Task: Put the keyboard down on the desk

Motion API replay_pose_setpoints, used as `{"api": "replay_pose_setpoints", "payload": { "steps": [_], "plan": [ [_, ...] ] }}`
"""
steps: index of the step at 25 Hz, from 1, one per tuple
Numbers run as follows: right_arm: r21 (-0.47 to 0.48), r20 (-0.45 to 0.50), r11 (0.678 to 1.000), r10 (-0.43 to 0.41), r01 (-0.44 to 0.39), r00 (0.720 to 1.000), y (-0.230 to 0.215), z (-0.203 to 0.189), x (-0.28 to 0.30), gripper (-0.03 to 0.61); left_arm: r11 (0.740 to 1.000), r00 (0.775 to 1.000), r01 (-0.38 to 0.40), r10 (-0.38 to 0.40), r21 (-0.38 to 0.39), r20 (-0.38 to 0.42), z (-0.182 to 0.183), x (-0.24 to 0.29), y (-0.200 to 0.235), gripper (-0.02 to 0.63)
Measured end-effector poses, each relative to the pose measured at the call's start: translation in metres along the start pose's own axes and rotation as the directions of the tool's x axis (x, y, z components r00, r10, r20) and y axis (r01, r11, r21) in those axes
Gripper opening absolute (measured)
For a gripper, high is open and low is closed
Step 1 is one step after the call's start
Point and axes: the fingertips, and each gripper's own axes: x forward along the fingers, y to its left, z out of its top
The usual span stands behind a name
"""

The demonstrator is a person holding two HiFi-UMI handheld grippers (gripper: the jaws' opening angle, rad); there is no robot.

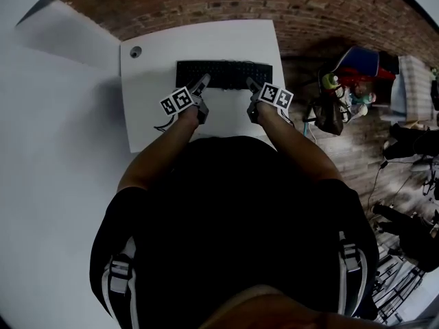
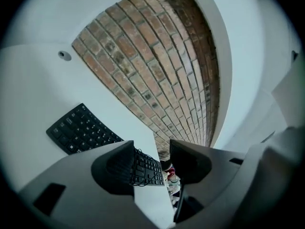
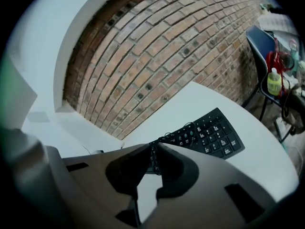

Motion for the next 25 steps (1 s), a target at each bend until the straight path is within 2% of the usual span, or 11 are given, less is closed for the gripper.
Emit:
{"api": "replay_pose_setpoints", "payload": {
  "steps": [4, 9, 15, 19, 22, 25],
  "plan": [
    [-0.104, -0.004, 0.994, 0.028, -0.028, 1.000, 0.019, 0.006, -0.007, 0.051, 0.998, 0.999, -0.007, 0.004, 0.065, 0.036, 0.008, -0.008, -0.014, 0.193],
    [-0.198, 0.018, 0.980, 0.033, -0.029, 0.999, 0.031, 0.015, -0.015, 0.041, 0.992, 0.997, 0.026, -0.035, 0.125, 0.067, 0.017, -0.014, -0.033, 0.159],
    [-0.287, 0.046, 0.958, 0.033, -0.018, 0.998, 0.041, 0.026, -0.028, 0.037, 0.963, 0.993, 0.057, -0.083, 0.264, 0.088, 0.028, -0.019, -0.064, 0.114],
    [-0.376, 0.099, 0.927, 0.045, -0.005, 0.994, 0.050, 0.045, -0.036, 0.037, 0.915, 0.987, 0.069, -0.121, 0.398, 0.106, 0.039, -0.021, -0.090, 0.088],
    [-0.481, 0.140, 0.877, 0.075, 0.001, 0.987, 0.065, 0.062, -0.045, 0.037, 0.847, 0.985, 0.084, -0.151, 0.525, 0.086, 0.038, -0.022, -0.115, 0.070],
    [-0.584, 0.168, 0.811, 0.098, 0.019, 0.981, 0.081, 0.072, -0.055, 0.037, 0.785, 0.983, 0.108, -0.178, 0.609, 0.054, 0.031, -0.024, -0.136, 0.055]
  ]
}}
